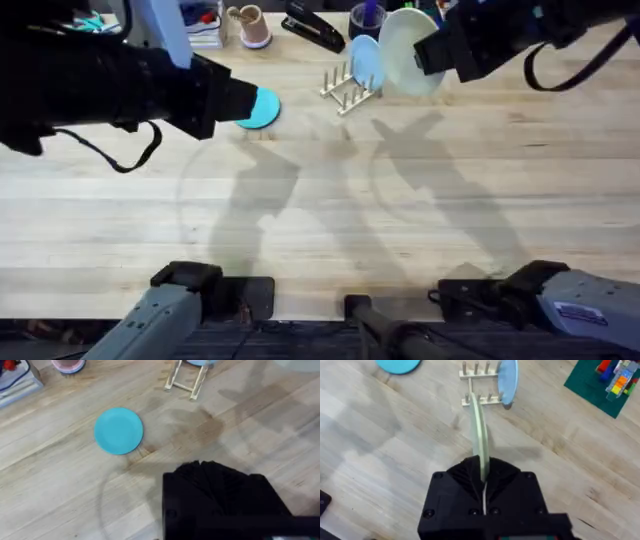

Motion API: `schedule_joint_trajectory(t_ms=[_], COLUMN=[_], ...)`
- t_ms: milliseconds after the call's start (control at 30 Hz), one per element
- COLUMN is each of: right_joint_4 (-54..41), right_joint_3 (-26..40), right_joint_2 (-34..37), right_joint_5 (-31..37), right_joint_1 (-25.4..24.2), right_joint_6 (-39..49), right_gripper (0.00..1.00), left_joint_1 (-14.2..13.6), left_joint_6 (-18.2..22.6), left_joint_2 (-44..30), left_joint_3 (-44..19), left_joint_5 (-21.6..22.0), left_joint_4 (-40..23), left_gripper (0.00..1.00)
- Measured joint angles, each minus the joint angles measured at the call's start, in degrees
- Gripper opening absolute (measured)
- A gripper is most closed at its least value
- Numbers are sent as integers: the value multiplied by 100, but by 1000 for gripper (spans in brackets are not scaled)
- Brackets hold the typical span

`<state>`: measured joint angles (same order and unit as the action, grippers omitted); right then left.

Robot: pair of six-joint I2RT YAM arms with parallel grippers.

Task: Pick up the plates from the table one by one and place each into a slot on the dish rack.

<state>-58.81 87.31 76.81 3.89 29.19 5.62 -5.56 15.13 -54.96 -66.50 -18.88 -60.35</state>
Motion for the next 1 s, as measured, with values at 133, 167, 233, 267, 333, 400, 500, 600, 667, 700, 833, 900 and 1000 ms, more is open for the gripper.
schedule_joint_trajectory(t_ms=[133, 167, 233, 267, 333, 400, 500, 600, 667, 700, 833, 900, 1000], right_joint_4=[10, 18, 59, 77, 85, 72, 40, -56, -165, -216, -335, -365, -398], right_joint_3=[2, 2, 2, 2, 20, 110, 396, 822, 1149, 1334, 2040, 2362, 2718], right_joint_2=[42, 45, 45, 45, 51, 102, 282, 550, 765, 894, 1437, 1734, 2147], right_joint_5=[3, 3, 6, 3, 11, 23, 41, 47, 47, 47, 47, 47, 47], right_joint_1=[-2, -2, -18, -28, -53, -85, -123, -136, -136, -136, -140, -156, -178], right_joint_6=[65, 78, 125, 159, 228, 268, 366, 461, 518, 535, 563, 598, 630], right_gripper=[31, 31, 31, 31, 31, 31, 31, 29, 29, 29, 29, 29, 29], left_joint_1=[-9, -9, -9, -9, -9, -9, -9, -9, -9, -9, -9, -9, -9], left_joint_6=[109, 117, 123, 123, 122, 123, 123, 123, 123, 123, 123, 123, 123], left_joint_2=[1, 0, 0, 2, 0, 0, 0, 0, 0, 0, 0, 2, 0], left_joint_3=[0, 0, 0, 0, 0, 0, 0, 0, 0, 0, 0, 0, 0], left_joint_5=[69, 71, 75, 75, 76, 75, 75, 75, 75, 75, 75, 75, 75], left_joint_4=[18, 16, 16, 16, 16, 16, 16, 16, 16, 16, 16, 16, 16], left_gripper=[215, 357, 656, 821, 980, 991, 994, 994, 994, 994, 994, 994, 994])
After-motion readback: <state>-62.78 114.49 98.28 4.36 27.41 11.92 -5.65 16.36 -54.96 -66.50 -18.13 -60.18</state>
